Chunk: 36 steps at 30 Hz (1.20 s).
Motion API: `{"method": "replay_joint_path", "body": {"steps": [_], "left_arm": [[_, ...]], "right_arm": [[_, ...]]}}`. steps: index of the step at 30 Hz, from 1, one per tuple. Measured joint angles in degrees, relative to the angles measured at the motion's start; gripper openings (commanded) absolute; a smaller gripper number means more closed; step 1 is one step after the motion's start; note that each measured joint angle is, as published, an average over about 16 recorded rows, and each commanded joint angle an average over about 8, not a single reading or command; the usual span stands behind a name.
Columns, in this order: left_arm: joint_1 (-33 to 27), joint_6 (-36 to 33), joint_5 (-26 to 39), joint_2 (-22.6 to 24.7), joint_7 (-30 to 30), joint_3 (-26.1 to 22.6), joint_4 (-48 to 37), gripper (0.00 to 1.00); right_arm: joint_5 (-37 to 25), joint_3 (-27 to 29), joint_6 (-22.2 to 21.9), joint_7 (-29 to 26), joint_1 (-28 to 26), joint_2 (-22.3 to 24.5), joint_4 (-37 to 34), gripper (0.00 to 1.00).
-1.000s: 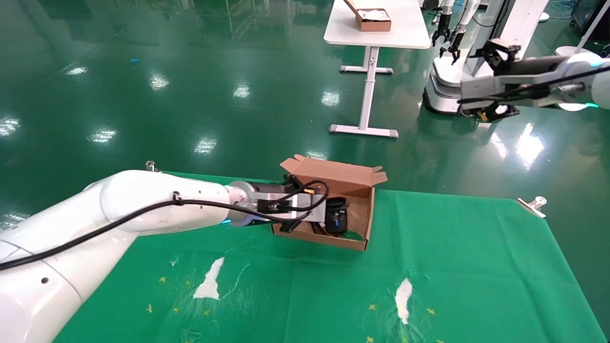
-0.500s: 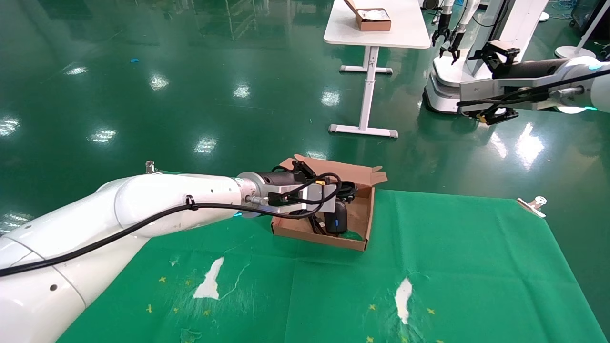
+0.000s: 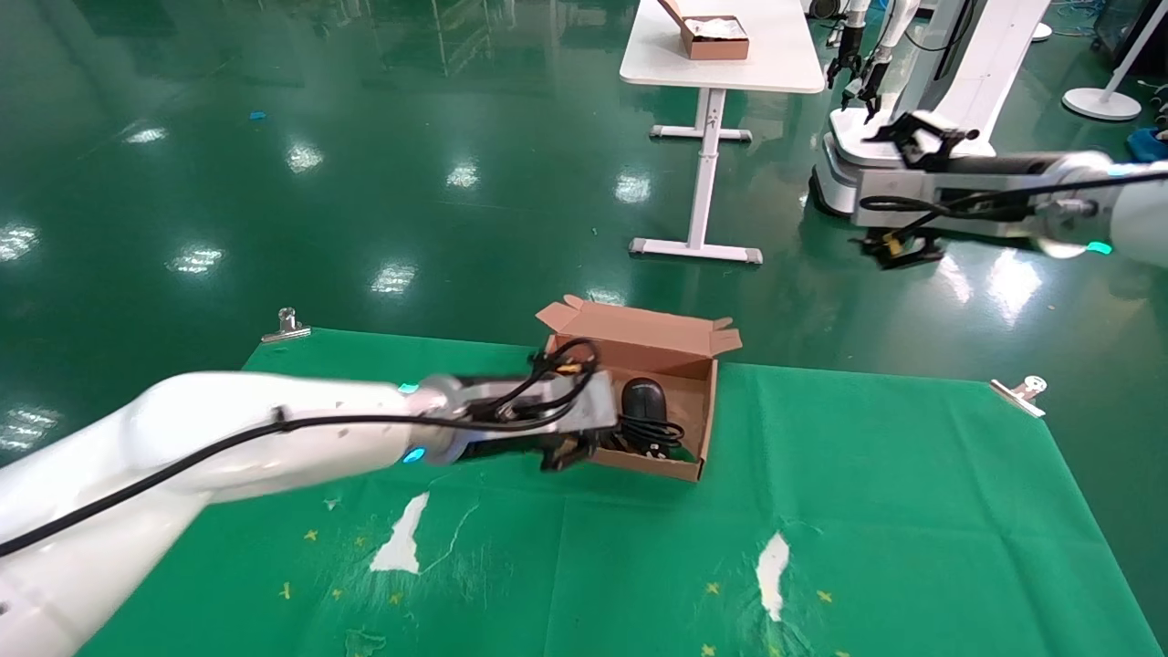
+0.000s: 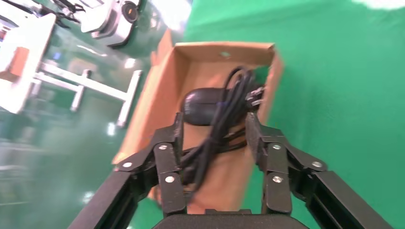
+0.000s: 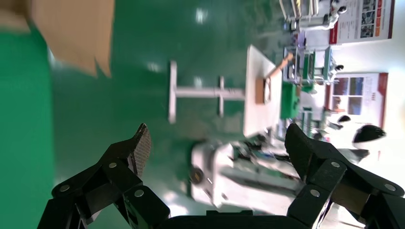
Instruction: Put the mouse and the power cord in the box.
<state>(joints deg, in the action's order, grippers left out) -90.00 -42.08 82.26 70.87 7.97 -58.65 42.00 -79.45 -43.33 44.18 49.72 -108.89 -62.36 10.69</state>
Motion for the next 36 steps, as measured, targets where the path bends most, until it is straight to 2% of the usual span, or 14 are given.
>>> {"method": "replay_joint_path", "body": {"steps": [36], "left_arm": [[20.8, -31.8, -29.5, -26.2, -13.7, 31.1, 23.1, 1.0]], "right_arm": [[25.9, 18.8, 28.6, -41.6, 32.6, 18.8, 43.3, 1.0]]}}
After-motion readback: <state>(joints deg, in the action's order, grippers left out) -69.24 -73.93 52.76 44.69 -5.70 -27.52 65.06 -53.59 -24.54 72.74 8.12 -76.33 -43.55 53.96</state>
